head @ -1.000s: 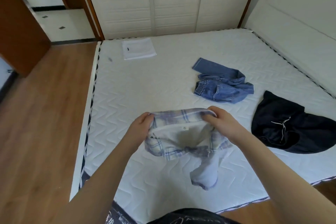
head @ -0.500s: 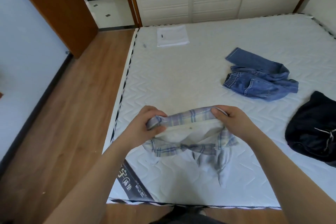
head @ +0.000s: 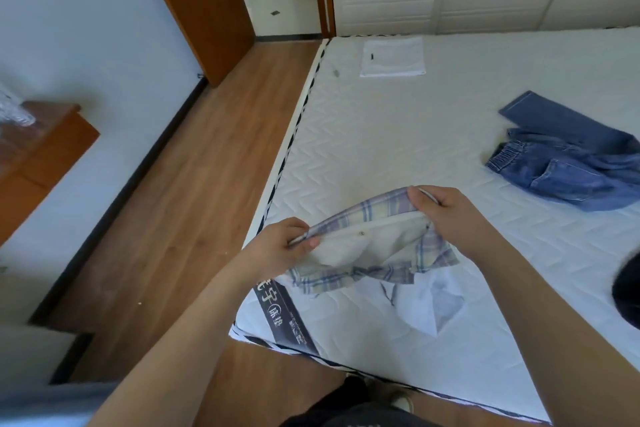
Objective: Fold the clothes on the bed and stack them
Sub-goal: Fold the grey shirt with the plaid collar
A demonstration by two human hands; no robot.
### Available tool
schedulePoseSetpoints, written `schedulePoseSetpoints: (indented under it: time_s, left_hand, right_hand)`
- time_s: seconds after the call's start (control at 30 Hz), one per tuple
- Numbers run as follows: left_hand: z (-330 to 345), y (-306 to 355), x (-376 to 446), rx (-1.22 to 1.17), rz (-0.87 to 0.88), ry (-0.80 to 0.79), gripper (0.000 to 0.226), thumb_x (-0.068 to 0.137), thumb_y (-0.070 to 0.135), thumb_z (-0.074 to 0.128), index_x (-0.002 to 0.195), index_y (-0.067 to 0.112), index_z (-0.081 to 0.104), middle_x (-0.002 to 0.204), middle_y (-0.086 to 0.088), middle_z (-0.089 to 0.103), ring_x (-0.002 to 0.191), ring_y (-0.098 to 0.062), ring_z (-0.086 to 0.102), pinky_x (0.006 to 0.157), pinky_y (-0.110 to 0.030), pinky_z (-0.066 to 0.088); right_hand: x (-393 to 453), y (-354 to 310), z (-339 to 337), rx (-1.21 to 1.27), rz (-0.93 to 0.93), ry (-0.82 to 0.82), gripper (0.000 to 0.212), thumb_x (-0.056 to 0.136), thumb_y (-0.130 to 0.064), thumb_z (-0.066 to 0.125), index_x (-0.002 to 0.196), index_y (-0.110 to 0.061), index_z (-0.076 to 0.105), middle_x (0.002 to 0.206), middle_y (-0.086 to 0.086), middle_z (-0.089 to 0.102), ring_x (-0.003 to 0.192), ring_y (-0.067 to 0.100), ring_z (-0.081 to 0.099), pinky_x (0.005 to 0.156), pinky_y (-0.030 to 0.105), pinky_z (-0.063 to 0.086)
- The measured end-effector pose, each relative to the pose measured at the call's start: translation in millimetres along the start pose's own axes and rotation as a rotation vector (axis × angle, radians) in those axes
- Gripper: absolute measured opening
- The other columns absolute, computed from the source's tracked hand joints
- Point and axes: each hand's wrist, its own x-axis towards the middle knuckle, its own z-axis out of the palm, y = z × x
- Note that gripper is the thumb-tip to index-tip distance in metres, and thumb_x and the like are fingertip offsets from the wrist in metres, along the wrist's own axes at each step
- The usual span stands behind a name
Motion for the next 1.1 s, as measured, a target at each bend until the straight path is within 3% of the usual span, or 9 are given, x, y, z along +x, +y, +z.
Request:
schedulePoseSetpoints:
  time_s: [0.17,0.27,0.4,0.53,0.67,0.73,0.9,1.03,1.1]
  left_hand:
    - [-20,-13,-20,-0.194,-0.091,0.050,0.043,0.096,0.046,0.049,0.066,0.016,0.043,0.054,0.012,0.036,0.048,-0.004,0.031,0.049,-0.017,0.026]
    - [-32,-28,-25,-0.103,-0.135,0.101,0.037,0.097,0.045,0.048,0.075,0.016,0.055,0.047,0.009,0.040,0.042,-0.005,0.036,0.044,-0.016,0.026]
    - [-49,-42,-23,-0.063,-0.162,0.164,0.038,0.101,0.044,0.043,0.109,0.014,0.063,0.079,0.004,0.066,0.070,-0.009,0.061,0.055,-0.016,0.034]
    - [-71,-47,-16,-0.148,-0.115,0.218,0.040,0.101,0.050,0.033,0.072,0.028,0.051,0.063,0.004,0.052,0.059,-0.017,0.047,0.052,-0.025,0.031]
    - [-104,-68,-19,-0.277,-0.123,0.282,0.054,0.101,0.050,0.034,0.090,0.003,0.058,0.078,-0.013,0.060,0.069,-0.019,0.053,0.063,-0.030,0.038]
    - [-126,-84,-25,-0.371,-0.111,0.277,0.056,0.100,0.052,0.035,0.091,0.002,0.059,0.079,-0.010,0.055,0.071,-0.016,0.050,0.066,-0.031,0.036]
    - [-173,-109,-27,-0.589,-0.052,0.200,0.056,0.096,0.055,0.044,0.087,0.003,0.062,0.085,-0.004,0.052,0.077,-0.018,0.048,0.074,-0.033,0.034]
    - [-201,-111,-15,-0.522,0.083,0.192,0.055,0.096,0.050,0.050,0.082,-0.004,0.052,0.075,-0.003,0.044,0.069,-0.016,0.041,0.068,-0.032,0.030]
    - [-219,-114,-7,-0.367,0.166,0.121,0.049,0.094,0.051,0.054,0.083,0.002,0.056,0.070,-0.004,0.053,0.063,-0.019,0.049,0.063,-0.036,0.037]
  right_hand:
    - [0,-5,15,-0.008,0.006,0.012,0.044,0.099,-0.043,0.049,0.060,-0.026,0.041,0.058,-0.010,0.035,0.055,0.003,0.036,0.055,0.014,0.031]
    - [-1,-11,29,-0.070,-0.001,-0.025,0.035,0.099,-0.041,0.049,0.067,-0.031,0.059,0.060,-0.015,0.049,0.058,0.000,0.046,0.058,0.013,0.038]
    - [0,-28,43,-0.243,-0.042,-0.158,0.020,0.098,-0.034,0.054,0.092,-0.023,0.068,0.081,0.004,0.067,0.072,0.016,0.061,0.063,0.020,0.041]
    - [7,-47,63,-0.319,-0.009,-0.131,0.017,0.096,-0.040,0.057,0.093,-0.028,0.068,0.084,-0.002,0.068,0.078,0.014,0.062,0.065,0.017,0.043]
    - [17,-65,111,-0.287,0.006,0.007,0.028,0.095,-0.040,0.058,0.083,-0.015,0.063,0.080,0.012,0.061,0.065,0.011,0.051,0.063,0.024,0.039]
    - [23,-78,139,-0.193,0.011,0.042,0.029,0.091,-0.040,0.058,0.085,-0.012,0.063,0.083,0.015,0.061,0.069,0.011,0.052,0.067,0.031,0.040]
    - [36,-103,179,-0.007,0.000,0.074,0.019,0.093,-0.029,0.058,0.083,-0.016,0.066,0.073,-0.004,0.058,0.069,0.010,0.053,0.066,0.028,0.040]
    - [50,-118,188,0.020,-0.026,0.136,0.017,0.094,-0.026,0.058,0.082,-0.024,0.069,0.071,-0.012,0.061,0.066,0.003,0.055,0.058,0.013,0.041]
    - [62,-126,187,0.000,-0.043,0.173,0.019,0.095,-0.026,0.058,0.078,-0.025,0.067,0.068,-0.014,0.058,0.064,0.002,0.052,0.056,0.012,0.038]
